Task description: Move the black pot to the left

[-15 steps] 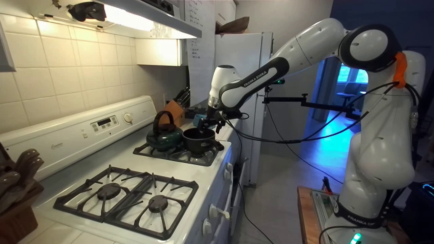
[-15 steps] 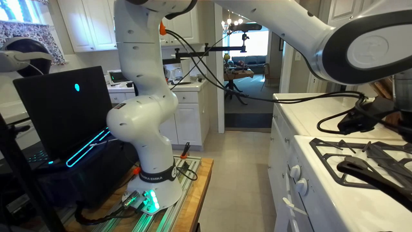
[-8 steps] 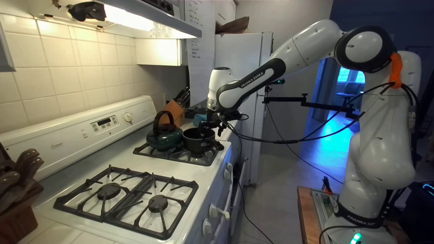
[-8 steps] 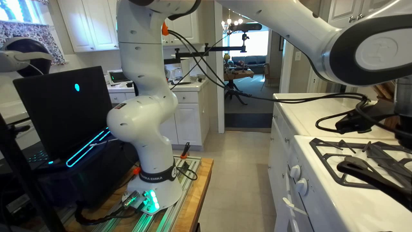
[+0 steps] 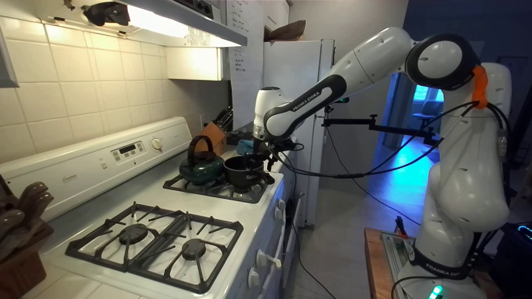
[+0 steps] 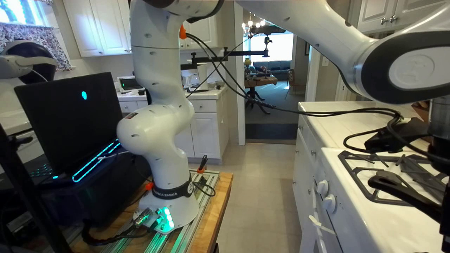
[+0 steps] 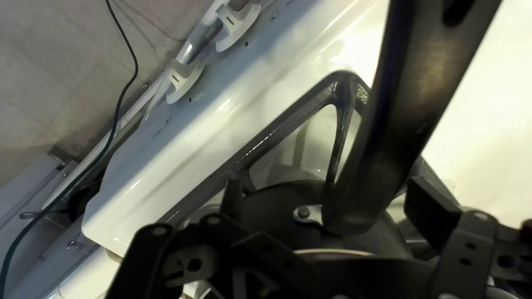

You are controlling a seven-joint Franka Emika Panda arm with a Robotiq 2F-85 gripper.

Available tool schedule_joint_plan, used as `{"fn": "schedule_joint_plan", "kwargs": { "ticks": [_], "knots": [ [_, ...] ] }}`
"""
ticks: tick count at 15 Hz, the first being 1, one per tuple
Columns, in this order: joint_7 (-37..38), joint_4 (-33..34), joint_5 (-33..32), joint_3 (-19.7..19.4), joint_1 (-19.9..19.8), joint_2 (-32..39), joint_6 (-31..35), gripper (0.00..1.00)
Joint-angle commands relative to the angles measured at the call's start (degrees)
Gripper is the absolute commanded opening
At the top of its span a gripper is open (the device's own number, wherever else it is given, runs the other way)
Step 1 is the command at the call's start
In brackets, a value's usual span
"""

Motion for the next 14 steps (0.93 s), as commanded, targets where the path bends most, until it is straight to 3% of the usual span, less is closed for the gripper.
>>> {"fn": "schedule_joint_plan", "kwargs": {
  "ticks": [1,2,3,4,12,14],
  "knots": [
    [-0.4,1.9,2.6,-0.4,0.7,1.6,-0.5,1.00],
    [-0.4,2.0,2.6,-0.5,0.7,1.8,-0.5,1.00],
    [-0.4,2.1,2.8,-0.5,0.8,1.9,-0.5,0.84],
    [-0.3,2.2,2.7,-0.5,0.8,2.1,-0.4,0.74],
    [-1.0,3.5,2.9,-0.5,1.0,3.0,0.0,0.16],
    [-0.9,3.7,3.0,-0.6,1.0,3.3,-0.2,0.05]
  ]
}}
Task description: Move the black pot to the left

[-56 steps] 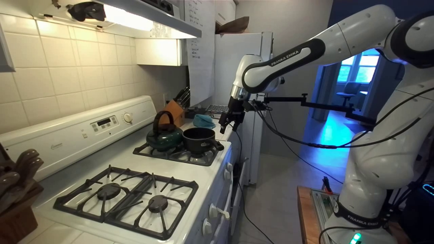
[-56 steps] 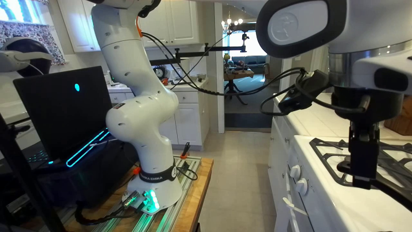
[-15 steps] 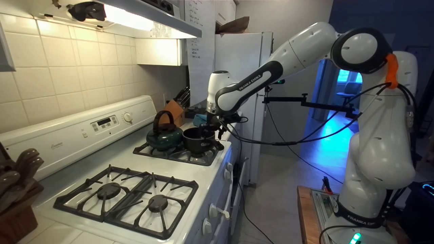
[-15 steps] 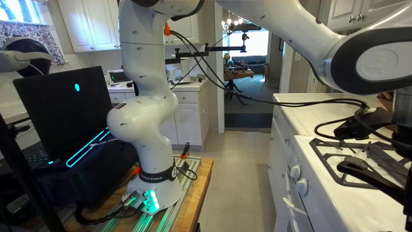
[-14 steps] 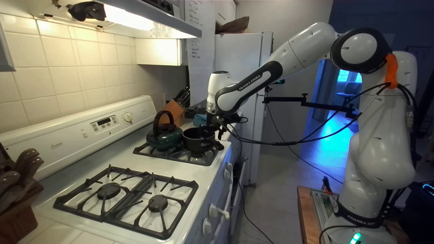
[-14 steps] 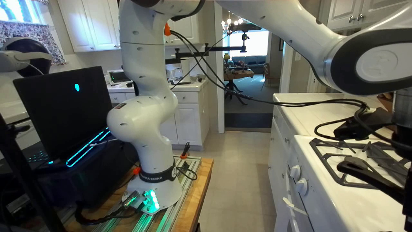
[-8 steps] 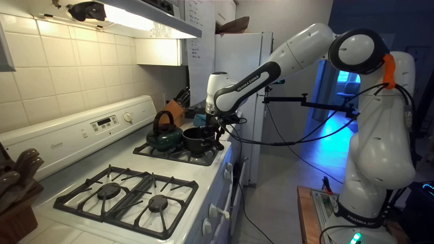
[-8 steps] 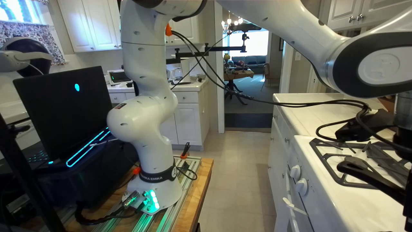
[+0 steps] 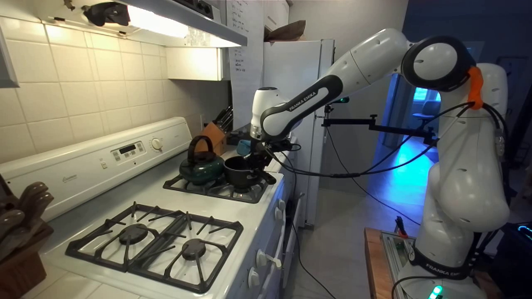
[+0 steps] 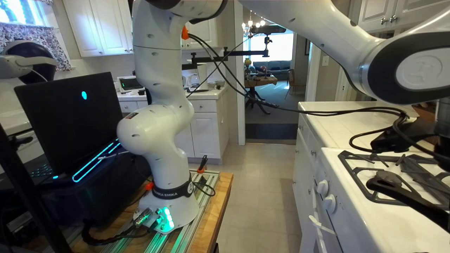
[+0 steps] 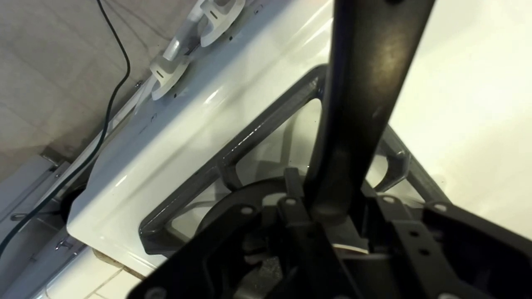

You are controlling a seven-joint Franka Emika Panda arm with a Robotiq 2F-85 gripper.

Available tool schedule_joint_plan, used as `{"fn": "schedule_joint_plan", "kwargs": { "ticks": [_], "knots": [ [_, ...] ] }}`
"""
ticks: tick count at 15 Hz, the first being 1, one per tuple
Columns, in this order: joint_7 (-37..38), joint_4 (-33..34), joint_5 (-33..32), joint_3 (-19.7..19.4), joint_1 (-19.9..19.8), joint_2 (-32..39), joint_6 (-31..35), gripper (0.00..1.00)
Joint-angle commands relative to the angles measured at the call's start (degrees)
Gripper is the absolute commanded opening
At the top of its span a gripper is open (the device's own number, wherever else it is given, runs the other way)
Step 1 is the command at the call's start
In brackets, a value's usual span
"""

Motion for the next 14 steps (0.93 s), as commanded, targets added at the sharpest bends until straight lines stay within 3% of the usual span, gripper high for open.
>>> {"fn": "schedule_joint_plan", "kwargs": {
  "ticks": [1,14],
  "knots": [
    [-0.9,2.0,2.0,-0.5,0.5,1.9,-0.1,0.08],
    [0.4,-1.5,0.4,0.0,1.8,-0.9,0.5,0.08]
  ]
}}
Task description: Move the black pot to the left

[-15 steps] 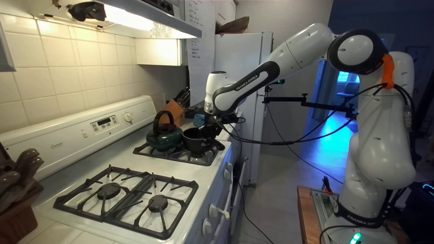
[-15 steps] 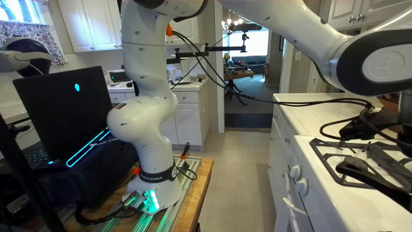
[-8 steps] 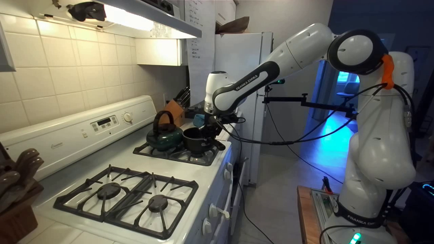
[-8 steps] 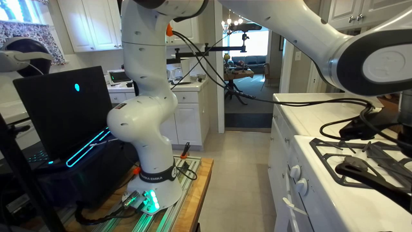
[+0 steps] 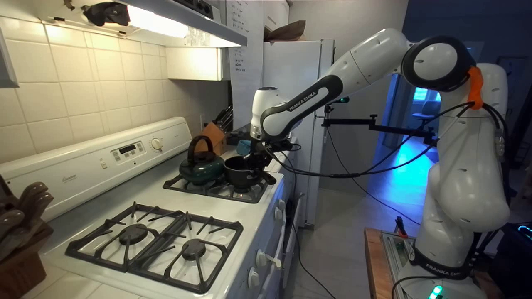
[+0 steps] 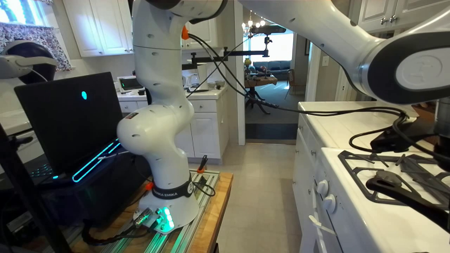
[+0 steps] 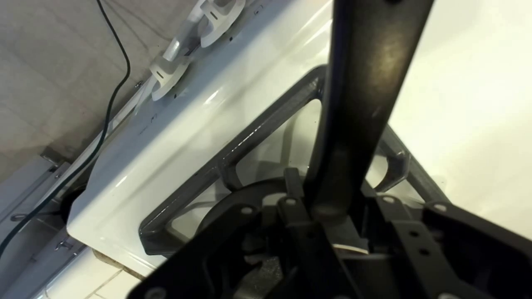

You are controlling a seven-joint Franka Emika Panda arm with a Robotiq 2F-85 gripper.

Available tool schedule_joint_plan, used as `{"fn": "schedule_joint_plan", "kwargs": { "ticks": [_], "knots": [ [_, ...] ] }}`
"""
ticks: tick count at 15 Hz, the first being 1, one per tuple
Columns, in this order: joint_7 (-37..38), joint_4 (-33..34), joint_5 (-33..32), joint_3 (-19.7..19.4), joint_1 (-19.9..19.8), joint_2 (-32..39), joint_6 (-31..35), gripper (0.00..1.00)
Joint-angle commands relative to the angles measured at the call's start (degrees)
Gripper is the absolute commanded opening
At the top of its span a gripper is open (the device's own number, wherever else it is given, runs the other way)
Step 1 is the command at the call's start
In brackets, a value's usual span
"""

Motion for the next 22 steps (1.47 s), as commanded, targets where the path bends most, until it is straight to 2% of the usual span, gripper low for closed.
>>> {"fn": "schedule_joint_plan", "kwargs": {
  "ticks": [1,14,15,21,22],
  "knots": [
    [0.5,-1.7,0.4,0.1,1.8,-1.1,0.4,0.08],
    [-0.1,-3.0,0.3,1.1,3.6,-2.8,-0.6,0.08],
    [-0.1,-2.1,0.0,0.8,3.4,-2.2,-1.4,0.30],
    [-0.1,-2.1,0.0,0.8,3.4,-2.2,-1.4,0.30],
    [-0.1,-2.1,0.0,0.8,3.4,-2.2,-1.4,0.08]
  ]
}}
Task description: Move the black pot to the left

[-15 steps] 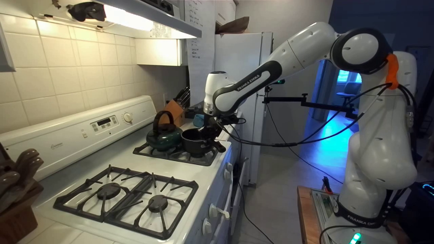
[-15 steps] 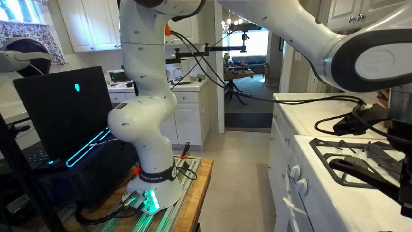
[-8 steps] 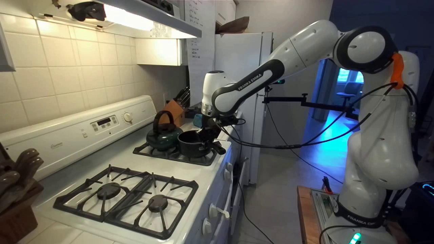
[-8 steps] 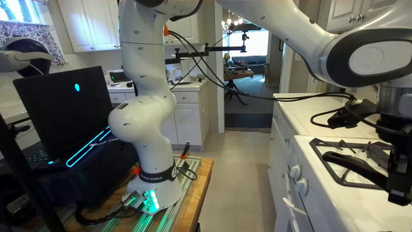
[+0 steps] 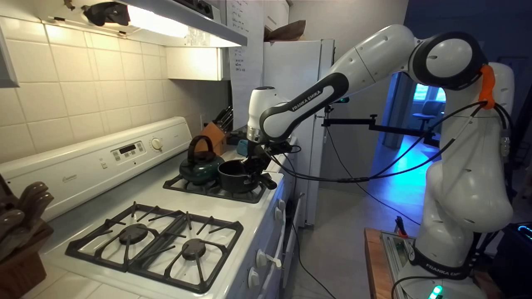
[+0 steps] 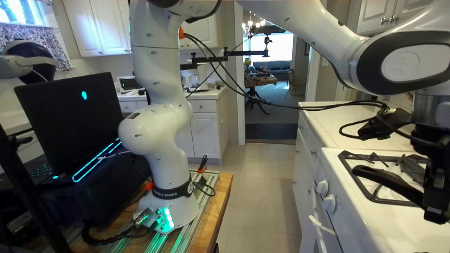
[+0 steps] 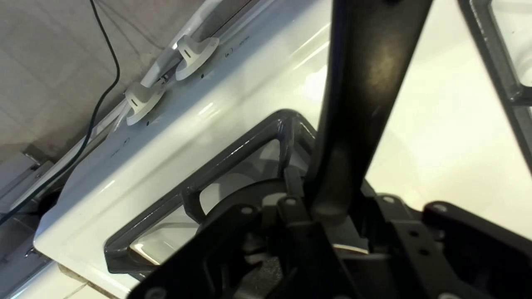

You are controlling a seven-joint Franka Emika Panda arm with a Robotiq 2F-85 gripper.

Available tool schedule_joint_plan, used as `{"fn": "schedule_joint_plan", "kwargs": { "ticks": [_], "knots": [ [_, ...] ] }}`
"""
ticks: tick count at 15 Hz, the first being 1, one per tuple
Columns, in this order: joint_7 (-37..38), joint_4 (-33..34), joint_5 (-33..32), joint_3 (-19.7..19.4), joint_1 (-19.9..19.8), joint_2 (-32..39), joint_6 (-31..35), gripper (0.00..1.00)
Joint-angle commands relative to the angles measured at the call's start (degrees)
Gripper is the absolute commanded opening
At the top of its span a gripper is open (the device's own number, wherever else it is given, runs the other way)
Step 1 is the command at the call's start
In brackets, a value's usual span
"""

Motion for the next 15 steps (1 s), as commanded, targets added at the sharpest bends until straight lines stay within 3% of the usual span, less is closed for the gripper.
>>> {"fn": "schedule_joint_plan", "kwargs": {
  "ticks": [1,15],
  "knots": [
    [0.0,-0.1,-0.1,-0.2,0.1,-0.2,0.4,0.08],
    [3.0,-3.1,-3.2,1.7,3.4,-1.6,3.8,0.08]
  ]
}}
